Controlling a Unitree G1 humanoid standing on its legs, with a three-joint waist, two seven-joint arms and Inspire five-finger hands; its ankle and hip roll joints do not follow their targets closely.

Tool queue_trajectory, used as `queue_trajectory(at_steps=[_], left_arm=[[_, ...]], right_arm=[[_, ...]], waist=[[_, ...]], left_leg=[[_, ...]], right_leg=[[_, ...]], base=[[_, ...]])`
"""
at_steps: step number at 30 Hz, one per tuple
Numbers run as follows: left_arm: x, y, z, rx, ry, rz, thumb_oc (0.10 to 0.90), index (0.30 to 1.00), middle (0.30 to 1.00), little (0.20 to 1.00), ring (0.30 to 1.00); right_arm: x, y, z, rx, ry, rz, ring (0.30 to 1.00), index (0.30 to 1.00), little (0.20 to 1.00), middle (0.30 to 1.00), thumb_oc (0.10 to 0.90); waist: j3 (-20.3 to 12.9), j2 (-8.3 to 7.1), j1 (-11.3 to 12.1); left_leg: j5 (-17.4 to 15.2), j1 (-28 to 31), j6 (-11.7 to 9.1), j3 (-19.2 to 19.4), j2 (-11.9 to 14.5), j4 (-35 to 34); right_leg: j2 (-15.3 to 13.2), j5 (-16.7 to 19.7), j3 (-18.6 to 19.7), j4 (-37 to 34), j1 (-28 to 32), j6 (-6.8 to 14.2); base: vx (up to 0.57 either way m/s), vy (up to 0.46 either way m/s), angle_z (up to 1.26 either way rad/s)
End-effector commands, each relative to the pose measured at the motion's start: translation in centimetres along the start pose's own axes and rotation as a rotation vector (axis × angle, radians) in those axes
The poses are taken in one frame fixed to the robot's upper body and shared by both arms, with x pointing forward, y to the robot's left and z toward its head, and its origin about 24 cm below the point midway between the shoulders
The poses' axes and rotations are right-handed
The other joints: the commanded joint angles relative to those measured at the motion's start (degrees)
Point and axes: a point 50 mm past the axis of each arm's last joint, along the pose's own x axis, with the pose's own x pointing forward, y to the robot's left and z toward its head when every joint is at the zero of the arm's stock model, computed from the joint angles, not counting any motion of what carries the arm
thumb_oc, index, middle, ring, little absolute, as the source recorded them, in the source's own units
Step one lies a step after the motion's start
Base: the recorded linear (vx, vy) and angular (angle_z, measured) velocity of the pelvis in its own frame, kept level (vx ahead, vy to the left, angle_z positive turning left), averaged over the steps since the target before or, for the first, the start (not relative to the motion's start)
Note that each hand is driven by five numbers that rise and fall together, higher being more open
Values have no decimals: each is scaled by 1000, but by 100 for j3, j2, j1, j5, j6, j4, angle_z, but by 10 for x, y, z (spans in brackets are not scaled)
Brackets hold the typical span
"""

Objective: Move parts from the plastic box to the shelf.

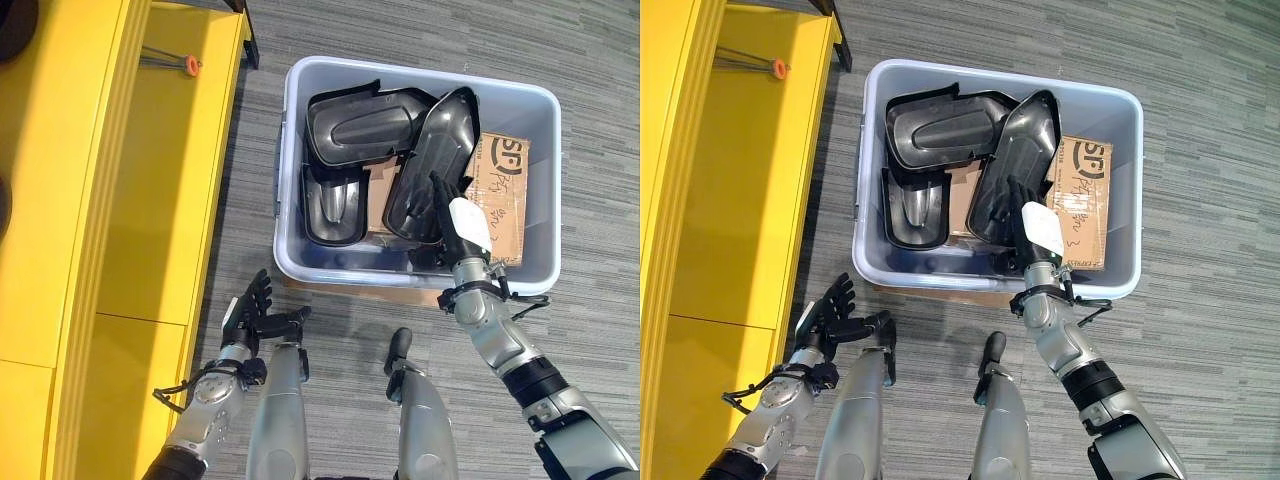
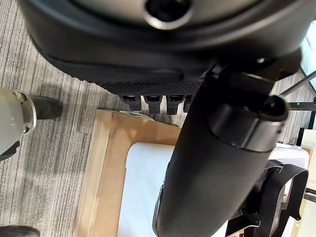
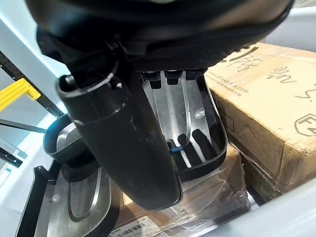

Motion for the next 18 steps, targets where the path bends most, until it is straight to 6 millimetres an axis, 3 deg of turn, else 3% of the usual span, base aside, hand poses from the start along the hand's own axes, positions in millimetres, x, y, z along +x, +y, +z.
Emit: queue_trajectory(at_steps=[1,18], left_arm=[[-3,-7,24,-34,-136,-33,900,1000,1000,1000,1000],[-4,-6,28,-34,-150,-19,900,1000,1000,1000,1000]], right_arm=[[20,-47,22,-19,-121,-222,1000,1000,1000,1000,900],[32,-47,46,9,-172,-231,1000,1000,1000,1000,900]], waist=[[13,19,62],[66,-36,192]], left_leg=[[-128,3,-31,-299,-35,-1],[-164,-396,28,-375,-122,90]], right_leg=[[-300,-107,-134,215,131,180],[-303,-64,-225,185,-98,180]], base=[[0,0,0],[12,0,3]])
